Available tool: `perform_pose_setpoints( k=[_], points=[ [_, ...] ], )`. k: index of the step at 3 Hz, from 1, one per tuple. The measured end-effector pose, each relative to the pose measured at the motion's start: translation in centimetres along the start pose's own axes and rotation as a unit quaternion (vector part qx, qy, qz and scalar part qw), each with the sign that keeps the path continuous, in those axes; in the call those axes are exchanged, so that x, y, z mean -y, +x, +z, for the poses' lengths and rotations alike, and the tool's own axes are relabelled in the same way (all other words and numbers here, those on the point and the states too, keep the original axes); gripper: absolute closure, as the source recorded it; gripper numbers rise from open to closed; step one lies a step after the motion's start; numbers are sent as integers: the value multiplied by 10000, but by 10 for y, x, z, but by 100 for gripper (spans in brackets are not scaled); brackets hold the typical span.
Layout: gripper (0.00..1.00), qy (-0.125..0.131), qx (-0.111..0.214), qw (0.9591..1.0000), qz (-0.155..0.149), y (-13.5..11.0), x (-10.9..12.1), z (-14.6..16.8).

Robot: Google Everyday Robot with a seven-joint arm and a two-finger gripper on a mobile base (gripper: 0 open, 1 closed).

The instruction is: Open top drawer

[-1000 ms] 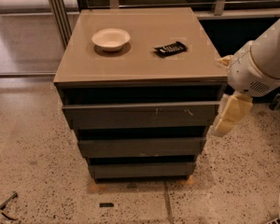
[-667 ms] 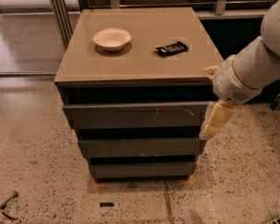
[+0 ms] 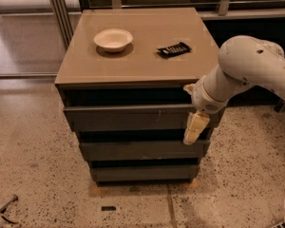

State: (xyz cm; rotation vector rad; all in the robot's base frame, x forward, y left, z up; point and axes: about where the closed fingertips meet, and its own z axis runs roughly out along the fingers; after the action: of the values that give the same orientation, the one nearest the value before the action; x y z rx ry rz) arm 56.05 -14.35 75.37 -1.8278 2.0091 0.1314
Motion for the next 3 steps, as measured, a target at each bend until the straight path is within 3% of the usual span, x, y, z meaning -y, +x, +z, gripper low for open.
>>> perform_pose_setpoints(
  k=[3],
  points=[
    [0,91,64,9999,-111,9,4,19]
  ],
)
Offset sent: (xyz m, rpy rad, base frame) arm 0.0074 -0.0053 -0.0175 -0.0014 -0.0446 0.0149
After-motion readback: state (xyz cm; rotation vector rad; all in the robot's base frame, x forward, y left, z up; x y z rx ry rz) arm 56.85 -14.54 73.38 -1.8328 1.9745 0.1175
